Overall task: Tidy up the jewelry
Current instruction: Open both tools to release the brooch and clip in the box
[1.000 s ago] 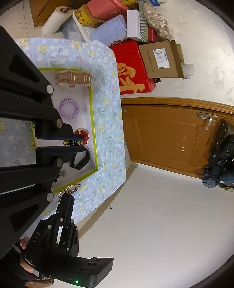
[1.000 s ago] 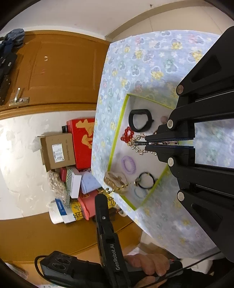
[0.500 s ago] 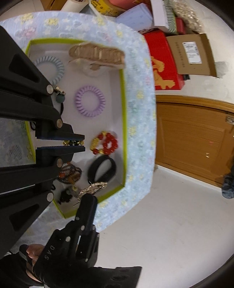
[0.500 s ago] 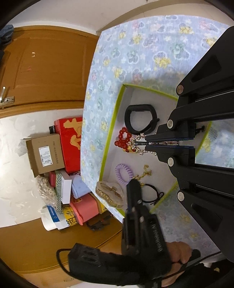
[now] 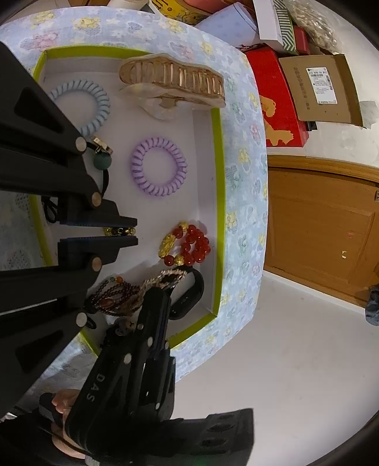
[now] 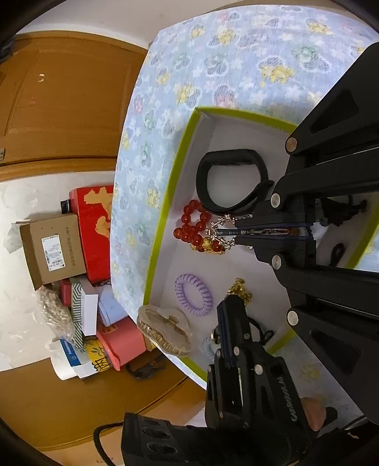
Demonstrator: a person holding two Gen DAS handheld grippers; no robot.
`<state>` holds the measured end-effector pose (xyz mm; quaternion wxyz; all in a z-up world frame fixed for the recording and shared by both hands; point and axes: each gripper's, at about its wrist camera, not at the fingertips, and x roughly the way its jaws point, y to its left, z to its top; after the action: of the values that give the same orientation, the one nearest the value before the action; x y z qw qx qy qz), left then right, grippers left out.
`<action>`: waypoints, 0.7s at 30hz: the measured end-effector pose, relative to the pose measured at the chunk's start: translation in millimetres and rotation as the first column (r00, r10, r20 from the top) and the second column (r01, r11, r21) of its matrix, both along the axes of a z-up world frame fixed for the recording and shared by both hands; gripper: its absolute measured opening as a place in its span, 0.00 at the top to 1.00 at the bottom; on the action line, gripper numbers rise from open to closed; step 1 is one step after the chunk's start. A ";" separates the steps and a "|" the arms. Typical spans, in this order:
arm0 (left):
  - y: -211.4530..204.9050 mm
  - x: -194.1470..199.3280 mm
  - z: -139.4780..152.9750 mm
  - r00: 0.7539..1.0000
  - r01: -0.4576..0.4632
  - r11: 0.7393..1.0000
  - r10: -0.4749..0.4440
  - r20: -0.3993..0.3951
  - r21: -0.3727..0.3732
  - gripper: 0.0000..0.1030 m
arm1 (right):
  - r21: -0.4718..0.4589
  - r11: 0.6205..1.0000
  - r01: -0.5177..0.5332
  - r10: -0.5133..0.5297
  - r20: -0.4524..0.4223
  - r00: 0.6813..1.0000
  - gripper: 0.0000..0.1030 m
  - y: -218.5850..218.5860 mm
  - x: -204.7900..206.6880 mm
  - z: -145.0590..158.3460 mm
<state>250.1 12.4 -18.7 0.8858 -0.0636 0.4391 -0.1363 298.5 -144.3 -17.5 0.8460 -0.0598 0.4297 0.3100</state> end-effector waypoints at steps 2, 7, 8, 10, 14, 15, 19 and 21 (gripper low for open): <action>-1.8 -1.4 0.8 1.000 0.005 1.000 -0.006 0.006 0.014 0.95 | -0.003 1.000 -0.005 0.005 0.000 1.000 0.97 2.5 1.8 -0.2; -4.8 -6.3 6.8 0.999 0.018 0.999 -0.019 0.031 0.026 0.81 | -0.016 1.000 -0.003 0.003 -0.012 1.000 0.93 4.1 0.1 -2.0; -4.8 -7.5 8.4 0.999 0.018 0.999 -0.019 0.036 0.026 0.81 | -0.015 1.000 0.000 0.000 -0.011 1.000 0.90 3.8 -0.2 -1.5; -4.6 -10.3 11.4 0.999 0.017 0.999 -0.018 0.043 0.028 0.81 | -0.006 1.000 0.009 -0.009 -0.005 1.000 0.87 1.1 -3.2 2.1; -2.3 -21.0 18.2 0.998 0.004 0.999 -0.006 0.057 0.037 0.81 | 0.012 1.000 0.028 -0.028 0.011 1.000 0.86 -6.6 -13.9 14.9; -1.4 -23.8 19.7 0.998 -0.001 0.999 -0.001 0.059 0.038 0.81 | 0.018 0.999 0.036 -0.036 0.017 0.999 0.85 -10.0 -19.1 19.7; -0.1 -45.2 28.0 0.997 -0.025 0.998 0.021 0.077 0.050 0.75 | 0.029 0.997 0.068 -0.069 0.037 0.997 0.79 -22.7 -43.4 33.9; -0.1 -59.1 33.2 0.996 -0.031 0.998 0.026 0.088 0.052 0.75 | 0.034 0.996 0.086 -0.088 0.039 0.995 0.73 -28.7 -55.5 38.1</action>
<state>190.9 12.3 14.5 0.9074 -0.0400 0.4024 -0.1146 243.0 -173.1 20.6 0.8682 -0.0337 0.4094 0.2784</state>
